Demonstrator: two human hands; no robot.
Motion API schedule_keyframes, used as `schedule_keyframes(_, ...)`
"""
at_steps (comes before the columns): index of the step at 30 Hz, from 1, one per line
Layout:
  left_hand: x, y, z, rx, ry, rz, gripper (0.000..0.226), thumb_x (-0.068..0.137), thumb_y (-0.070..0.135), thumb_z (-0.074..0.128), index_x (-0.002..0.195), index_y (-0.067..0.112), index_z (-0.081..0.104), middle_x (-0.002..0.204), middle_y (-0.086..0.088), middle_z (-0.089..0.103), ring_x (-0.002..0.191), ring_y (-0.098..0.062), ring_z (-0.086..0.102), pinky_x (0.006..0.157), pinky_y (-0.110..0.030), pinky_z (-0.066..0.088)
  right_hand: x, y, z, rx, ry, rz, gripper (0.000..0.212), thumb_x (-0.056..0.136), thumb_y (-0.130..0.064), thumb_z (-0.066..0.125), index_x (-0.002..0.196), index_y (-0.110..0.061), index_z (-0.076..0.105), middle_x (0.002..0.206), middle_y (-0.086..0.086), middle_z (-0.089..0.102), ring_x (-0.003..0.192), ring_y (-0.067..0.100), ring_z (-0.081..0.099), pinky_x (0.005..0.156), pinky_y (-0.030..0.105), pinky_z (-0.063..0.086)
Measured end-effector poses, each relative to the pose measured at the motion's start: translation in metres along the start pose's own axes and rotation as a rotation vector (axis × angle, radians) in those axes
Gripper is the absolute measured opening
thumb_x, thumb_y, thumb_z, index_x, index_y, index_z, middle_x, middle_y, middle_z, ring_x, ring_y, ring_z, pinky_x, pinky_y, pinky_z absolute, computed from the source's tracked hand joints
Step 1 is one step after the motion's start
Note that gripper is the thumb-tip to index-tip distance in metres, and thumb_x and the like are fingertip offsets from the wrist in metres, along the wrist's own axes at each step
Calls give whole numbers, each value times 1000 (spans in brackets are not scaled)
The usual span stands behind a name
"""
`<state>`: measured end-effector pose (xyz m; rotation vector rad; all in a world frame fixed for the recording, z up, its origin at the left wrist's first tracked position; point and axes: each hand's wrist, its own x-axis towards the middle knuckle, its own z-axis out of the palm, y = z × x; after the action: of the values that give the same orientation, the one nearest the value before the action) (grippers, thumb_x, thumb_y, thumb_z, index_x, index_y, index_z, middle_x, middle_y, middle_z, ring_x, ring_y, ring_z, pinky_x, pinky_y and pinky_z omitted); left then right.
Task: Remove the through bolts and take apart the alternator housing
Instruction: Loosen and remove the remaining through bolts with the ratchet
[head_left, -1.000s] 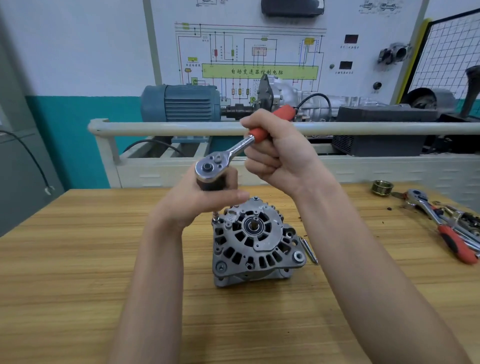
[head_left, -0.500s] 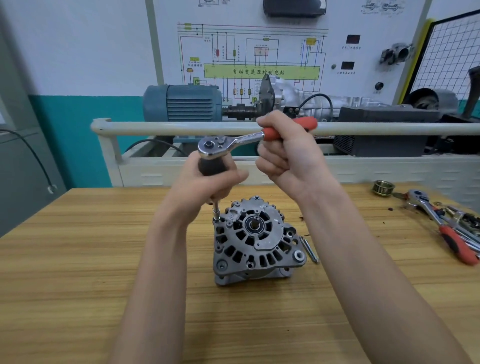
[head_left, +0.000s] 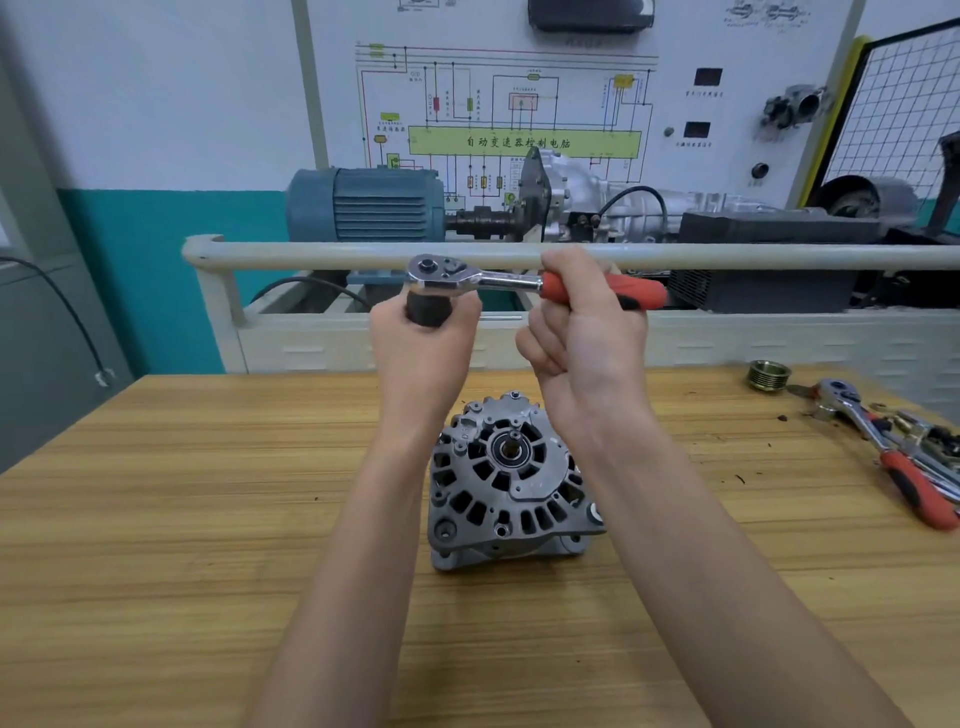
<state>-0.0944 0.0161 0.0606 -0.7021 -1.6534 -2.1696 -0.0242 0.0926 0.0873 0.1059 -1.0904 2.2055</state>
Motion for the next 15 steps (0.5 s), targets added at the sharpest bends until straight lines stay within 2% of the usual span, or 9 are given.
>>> schedule_keyframes(5, 0, 9, -7, -19, -57, -35, 33, 70, 16, 63, 51, 17, 36, 51, -3, 29, 48, -15, 22, 48, -27, 21, 4, -7, 3, -72, -63, 66, 43, 90, -7, 58, 56, -17, 34, 34, -9, 20, 30, 7, 13, 34, 17, 16)
schedule_keyframes(10, -4, 21, -14, -54, -89, 28, 26, 71, 17, 61, 55, 16, 40, 46, 4, 31, 42, -10, 23, 42, -20, 22, -2, -12, 7, -51, -136, 75, 44, 92, -9, 59, 55, -19, 37, 34, -9, 22, 30, 6, 15, 33, 16, 18)
schedule_keyframes(15, -11, 29, -16, -131, -42, 70, 31, 75, 15, 60, 54, 14, 37, 40, 9, 33, 37, -7, 24, 40, -17, 24, -7, -27, 8, -122, -314, 97, 41, 94, -14, 60, 55, -14, 45, 35, -7, 24, 29, 6, 16, 33, 16, 18)
